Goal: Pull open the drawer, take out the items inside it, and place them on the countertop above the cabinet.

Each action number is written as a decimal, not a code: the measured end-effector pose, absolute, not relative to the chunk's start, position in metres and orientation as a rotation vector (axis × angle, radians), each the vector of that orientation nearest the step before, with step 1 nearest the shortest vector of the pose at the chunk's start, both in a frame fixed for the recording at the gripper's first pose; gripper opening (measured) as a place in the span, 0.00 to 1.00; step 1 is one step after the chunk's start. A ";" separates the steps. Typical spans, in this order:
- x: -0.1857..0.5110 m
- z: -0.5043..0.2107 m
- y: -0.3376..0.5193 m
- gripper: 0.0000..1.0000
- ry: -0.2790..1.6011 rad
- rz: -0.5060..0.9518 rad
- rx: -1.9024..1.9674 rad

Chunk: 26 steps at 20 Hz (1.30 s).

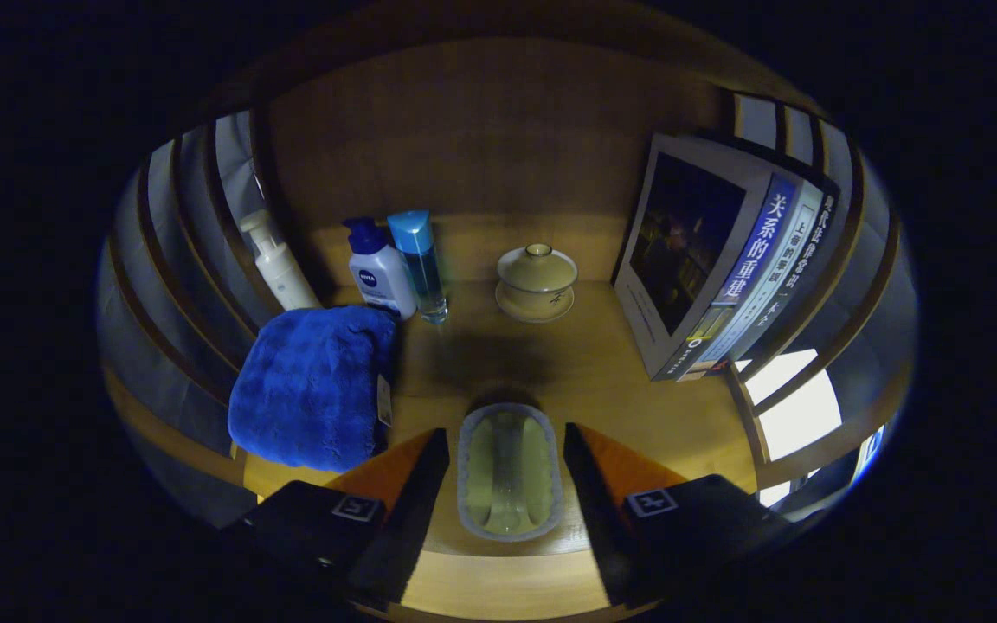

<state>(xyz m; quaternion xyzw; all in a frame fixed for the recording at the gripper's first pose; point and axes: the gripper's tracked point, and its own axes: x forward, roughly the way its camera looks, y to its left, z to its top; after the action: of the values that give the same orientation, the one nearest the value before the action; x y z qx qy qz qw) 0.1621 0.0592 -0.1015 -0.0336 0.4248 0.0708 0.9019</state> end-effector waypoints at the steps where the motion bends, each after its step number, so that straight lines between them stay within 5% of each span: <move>1: 0.161 -0.098 0.059 0.91 0.861 0.142 -0.067; 3: 0.156 -0.093 0.059 0.97 0.820 0.136 -0.060; 26: -0.020 0.000 0.029 0.98 0.280 0.088 -0.069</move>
<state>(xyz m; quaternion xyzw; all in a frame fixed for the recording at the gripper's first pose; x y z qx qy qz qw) -0.0197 0.0285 -0.0004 -0.0343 0.1393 0.0437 0.9887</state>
